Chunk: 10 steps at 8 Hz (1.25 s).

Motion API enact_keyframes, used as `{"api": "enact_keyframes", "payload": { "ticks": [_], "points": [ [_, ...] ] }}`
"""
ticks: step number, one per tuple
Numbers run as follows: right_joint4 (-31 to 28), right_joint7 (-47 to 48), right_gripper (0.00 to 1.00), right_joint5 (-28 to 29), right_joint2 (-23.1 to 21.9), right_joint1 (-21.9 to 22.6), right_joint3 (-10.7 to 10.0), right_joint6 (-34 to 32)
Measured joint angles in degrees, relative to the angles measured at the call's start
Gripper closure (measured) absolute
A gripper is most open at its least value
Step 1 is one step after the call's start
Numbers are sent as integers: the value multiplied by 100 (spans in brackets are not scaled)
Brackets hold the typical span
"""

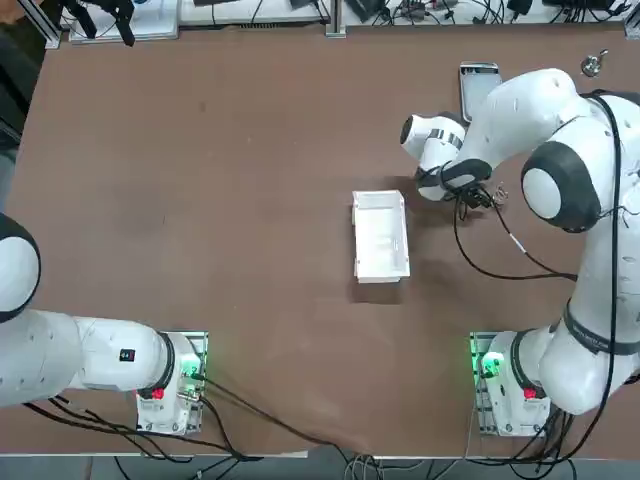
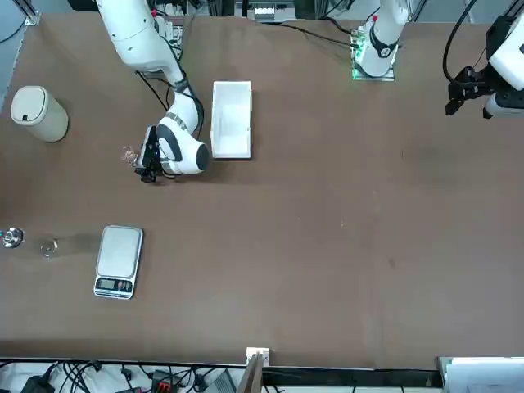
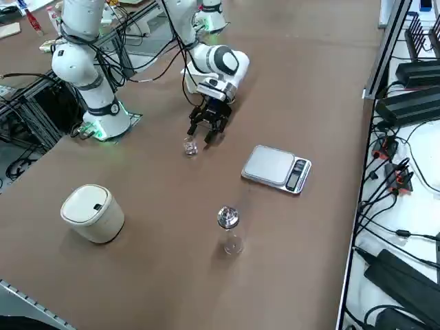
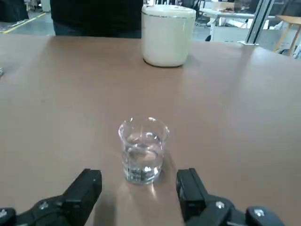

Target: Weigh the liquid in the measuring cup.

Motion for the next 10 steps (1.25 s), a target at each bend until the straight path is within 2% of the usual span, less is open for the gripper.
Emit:
{"api": "enact_keyframes", "payload": {
  "ticks": [4,10],
  "points": [
    [1,50,3,-61,151,-4,-215,-53],
    [2,169,4,-86,454,-16,-387,-83]
  ]
}}
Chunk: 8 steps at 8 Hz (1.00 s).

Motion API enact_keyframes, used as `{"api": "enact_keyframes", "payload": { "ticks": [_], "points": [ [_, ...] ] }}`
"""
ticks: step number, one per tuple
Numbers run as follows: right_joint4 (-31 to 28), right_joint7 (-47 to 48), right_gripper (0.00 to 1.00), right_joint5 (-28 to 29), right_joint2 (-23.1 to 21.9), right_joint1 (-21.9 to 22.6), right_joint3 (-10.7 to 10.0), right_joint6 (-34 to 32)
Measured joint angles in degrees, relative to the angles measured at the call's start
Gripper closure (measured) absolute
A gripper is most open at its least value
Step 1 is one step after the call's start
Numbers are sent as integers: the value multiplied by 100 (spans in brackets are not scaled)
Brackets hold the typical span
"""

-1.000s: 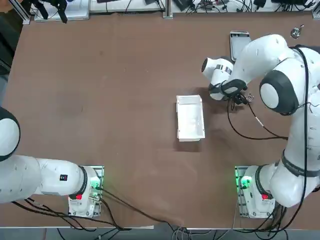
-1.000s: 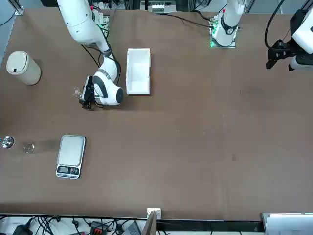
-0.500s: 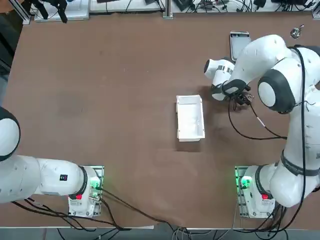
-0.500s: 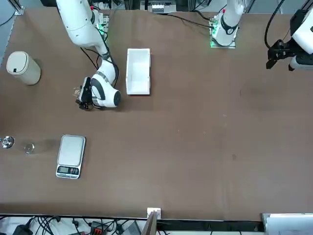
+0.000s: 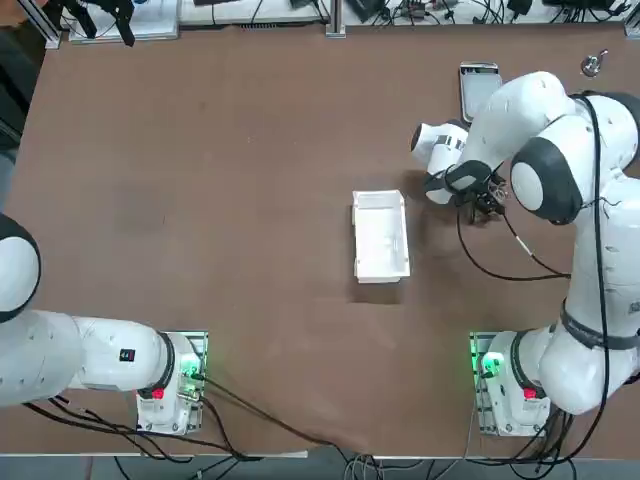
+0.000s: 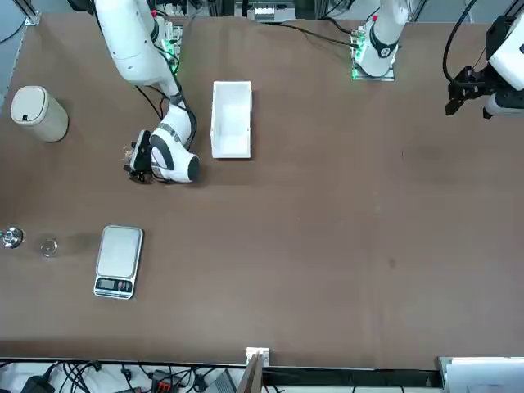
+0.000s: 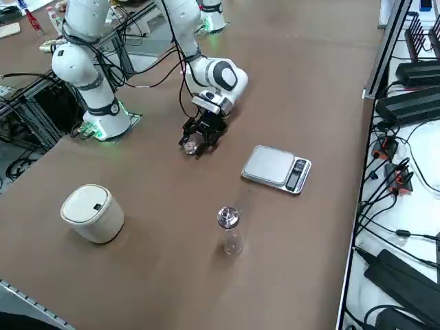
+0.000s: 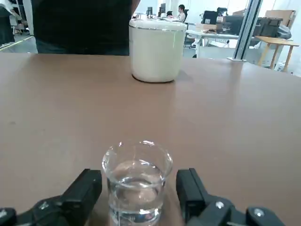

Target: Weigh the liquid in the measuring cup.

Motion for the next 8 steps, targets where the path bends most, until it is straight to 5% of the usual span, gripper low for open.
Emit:
{"api": "enact_keyframes", "payload": {
  "ticks": [2,3,4,8],
  "points": [
    [3,5,11,0,7,0,-6,-27],
    [9,5,19,-1,7,0,-6,-50],
    [24,5,39,-16,7,7,-6,-89],
    [190,-167,39,-441,0,51,14,-221]
  ]
}}
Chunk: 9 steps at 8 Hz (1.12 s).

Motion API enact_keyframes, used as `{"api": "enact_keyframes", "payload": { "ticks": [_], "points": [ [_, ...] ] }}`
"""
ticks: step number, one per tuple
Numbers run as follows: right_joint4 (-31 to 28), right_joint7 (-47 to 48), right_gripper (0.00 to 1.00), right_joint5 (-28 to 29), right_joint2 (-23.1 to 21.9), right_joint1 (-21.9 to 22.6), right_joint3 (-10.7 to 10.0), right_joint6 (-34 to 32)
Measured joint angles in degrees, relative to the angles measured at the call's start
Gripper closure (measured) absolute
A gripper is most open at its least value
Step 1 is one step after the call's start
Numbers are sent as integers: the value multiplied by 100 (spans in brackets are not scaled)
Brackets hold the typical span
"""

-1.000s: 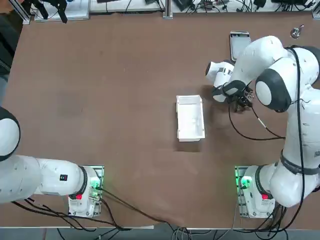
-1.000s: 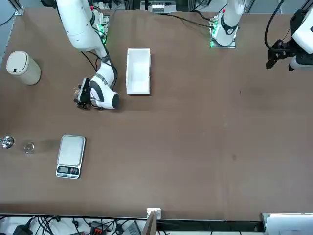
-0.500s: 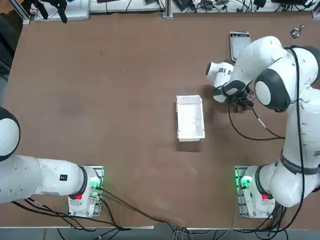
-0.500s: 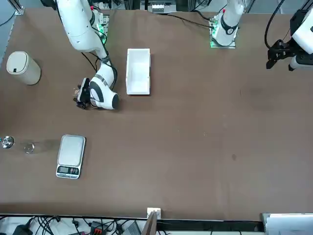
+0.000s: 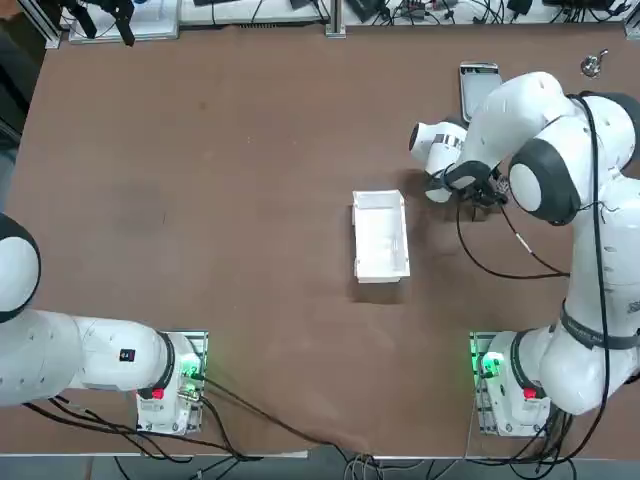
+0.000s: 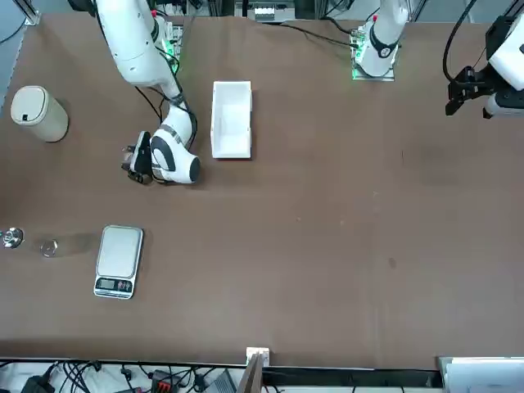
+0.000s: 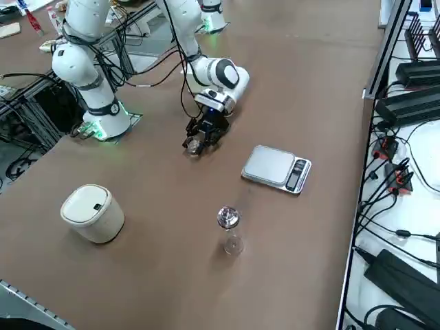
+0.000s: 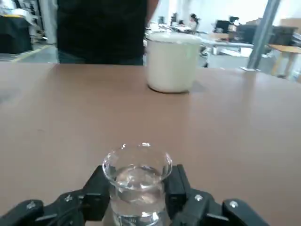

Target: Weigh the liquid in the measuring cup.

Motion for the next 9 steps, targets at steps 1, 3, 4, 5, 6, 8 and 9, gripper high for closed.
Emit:
{"api": "enact_keyframes", "payload": {
  "ticks": [1,3,4,5,6,8,9],
  "points": [
    [64,-48,39,-252,-12,0,1,-42],
    [345,-296,39,-692,-32,-7,-9,-151],
    [535,-558,39,-842,-38,-8,-39,-203],
    [751,-871,39,-961,-43,-9,-76,-228],
    [987,-1187,39,-1080,-48,-17,-99,-236],
    [1382,-1728,39,-1394,-52,-43,-161,-237],
    [1494,-1897,39,-1548,-52,-80,-179,-206]
  ]
}}
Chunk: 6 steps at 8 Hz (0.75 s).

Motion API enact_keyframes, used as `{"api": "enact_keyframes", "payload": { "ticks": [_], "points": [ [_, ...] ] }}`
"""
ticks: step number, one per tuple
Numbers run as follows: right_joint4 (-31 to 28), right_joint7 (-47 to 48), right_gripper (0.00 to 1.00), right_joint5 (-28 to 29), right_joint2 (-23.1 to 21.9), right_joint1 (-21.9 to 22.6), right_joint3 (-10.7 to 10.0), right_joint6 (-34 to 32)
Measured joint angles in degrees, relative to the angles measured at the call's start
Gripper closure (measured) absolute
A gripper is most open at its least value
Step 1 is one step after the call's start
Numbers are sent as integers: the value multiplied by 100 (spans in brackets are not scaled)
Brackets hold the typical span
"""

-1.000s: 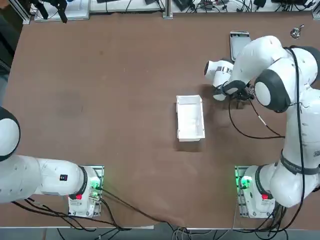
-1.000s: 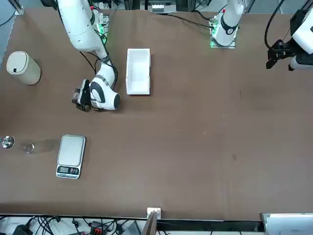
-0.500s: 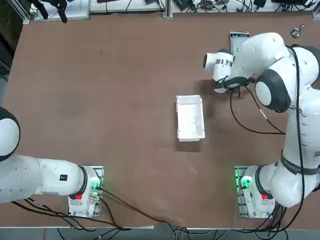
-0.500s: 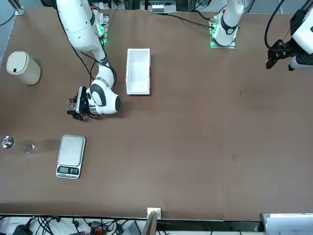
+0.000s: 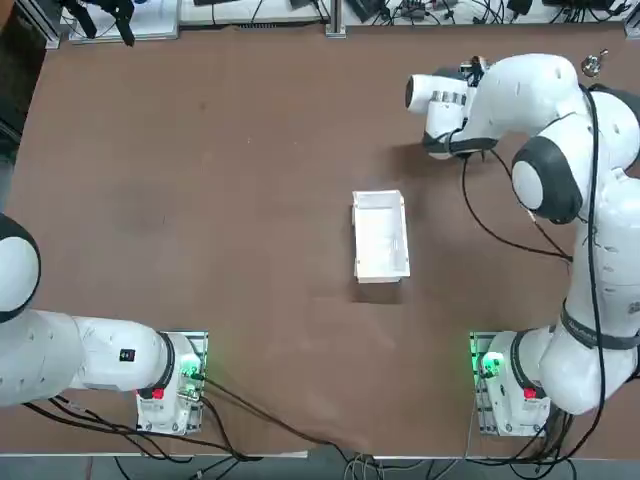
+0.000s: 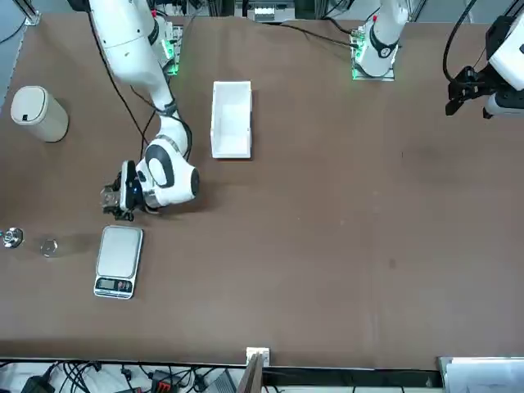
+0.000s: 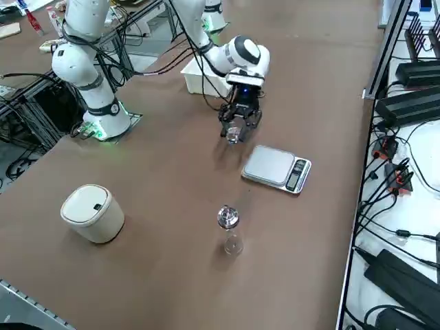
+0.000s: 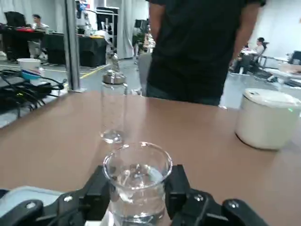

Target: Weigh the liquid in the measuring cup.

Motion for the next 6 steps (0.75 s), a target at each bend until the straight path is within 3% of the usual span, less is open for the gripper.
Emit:
{"api": "enact_keyframes", "payload": {
  "ticks": [6],
  "points": [
    [155,-244,39,-566,69,-417,-17,822]
  ]
}}
